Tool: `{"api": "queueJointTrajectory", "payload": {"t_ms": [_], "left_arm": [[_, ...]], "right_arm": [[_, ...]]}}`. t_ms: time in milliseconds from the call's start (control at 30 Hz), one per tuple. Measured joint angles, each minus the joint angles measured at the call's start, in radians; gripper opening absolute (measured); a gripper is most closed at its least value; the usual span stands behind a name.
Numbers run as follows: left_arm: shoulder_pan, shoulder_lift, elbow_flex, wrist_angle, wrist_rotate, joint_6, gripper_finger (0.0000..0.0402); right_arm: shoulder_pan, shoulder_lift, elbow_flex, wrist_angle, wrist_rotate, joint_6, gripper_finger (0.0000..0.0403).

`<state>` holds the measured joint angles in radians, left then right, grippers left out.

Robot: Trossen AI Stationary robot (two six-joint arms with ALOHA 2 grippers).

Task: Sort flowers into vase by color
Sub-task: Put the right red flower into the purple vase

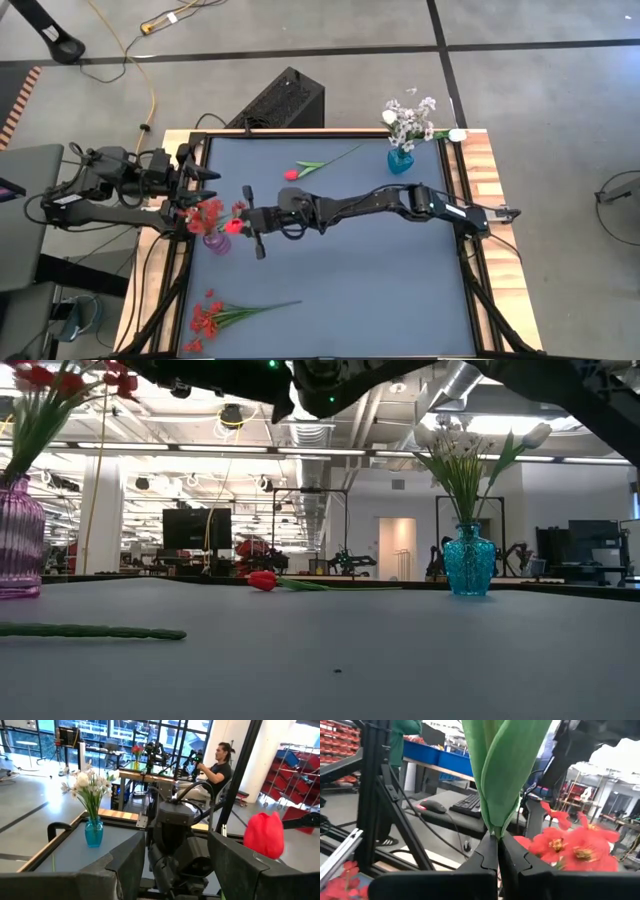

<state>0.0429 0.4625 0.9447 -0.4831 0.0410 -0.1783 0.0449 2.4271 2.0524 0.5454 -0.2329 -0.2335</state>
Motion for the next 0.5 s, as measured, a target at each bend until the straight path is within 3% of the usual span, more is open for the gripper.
{"api": "queueJointTrajectory", "payload": {"t_ms": [500], "left_arm": [[0.0,0.001,0.0,-0.002,0.0,-0.01,0.0204]], "right_arm": [[-0.003,0.0,0.012,-0.058,0.045,0.071,0.0036]]}}
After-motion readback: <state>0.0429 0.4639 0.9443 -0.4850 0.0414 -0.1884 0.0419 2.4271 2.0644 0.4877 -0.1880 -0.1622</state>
